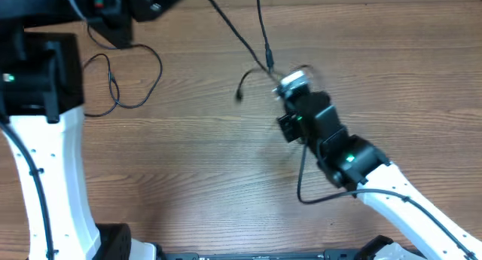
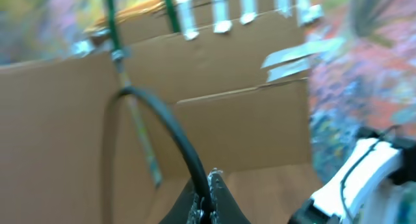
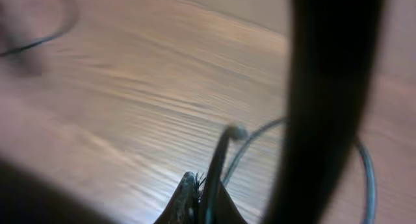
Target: Untangle cables
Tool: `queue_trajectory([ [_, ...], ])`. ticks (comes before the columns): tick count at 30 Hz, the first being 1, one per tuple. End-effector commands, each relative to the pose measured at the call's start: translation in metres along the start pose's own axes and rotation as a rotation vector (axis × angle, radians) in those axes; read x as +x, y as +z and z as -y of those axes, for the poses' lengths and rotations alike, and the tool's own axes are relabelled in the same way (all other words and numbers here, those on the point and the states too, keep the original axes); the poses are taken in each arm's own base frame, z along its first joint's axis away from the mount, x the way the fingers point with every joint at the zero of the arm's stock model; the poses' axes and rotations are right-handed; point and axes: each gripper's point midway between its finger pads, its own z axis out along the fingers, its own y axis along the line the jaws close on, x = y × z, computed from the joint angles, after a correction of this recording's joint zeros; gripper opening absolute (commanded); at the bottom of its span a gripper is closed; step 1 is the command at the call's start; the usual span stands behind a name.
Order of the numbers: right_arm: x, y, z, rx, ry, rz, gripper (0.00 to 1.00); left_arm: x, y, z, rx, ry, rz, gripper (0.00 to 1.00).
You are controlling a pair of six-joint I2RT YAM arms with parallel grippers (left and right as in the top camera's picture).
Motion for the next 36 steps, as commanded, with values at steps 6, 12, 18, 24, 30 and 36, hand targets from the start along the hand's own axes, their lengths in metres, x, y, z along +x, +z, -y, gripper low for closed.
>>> queue_trajectory([
  [6, 0.076, 0.013, 0.147, 0.256, 0.427, -0.232, 0.15, -0.014, -0.073, -0.041, -0.312, 0.004, -0.020, 0.04],
  [12, 0.117, 0.028, 0.172, 0.190, 0.583, -0.331, 0.33, -0.017, -0.108, -0.058, -0.446, 0.027, -0.028, 0.04],
  [18, 0.136, 0.041, 0.164, 0.148, 0.609, -0.404, 0.64, -0.008, -0.122, -0.078, -0.488, 0.003, -0.016, 0.04],
  [24, 0.126, 0.042, 0.132, -0.051, 0.653, -0.397, 1.00, 0.038, -0.145, -0.127, -0.505, -0.120, -0.019, 0.04],
  [30, 0.138, 0.036, 0.122, -0.072, 0.673, -0.461, 1.00, 0.092, -0.205, -0.175, -0.610, -0.282, -0.020, 0.04],
  [36, 0.145, 0.031, 0.118, -0.077, 0.683, -0.499, 1.00, 0.110, -0.289, -0.184, -0.794, -0.364, -0.011, 0.04],
])
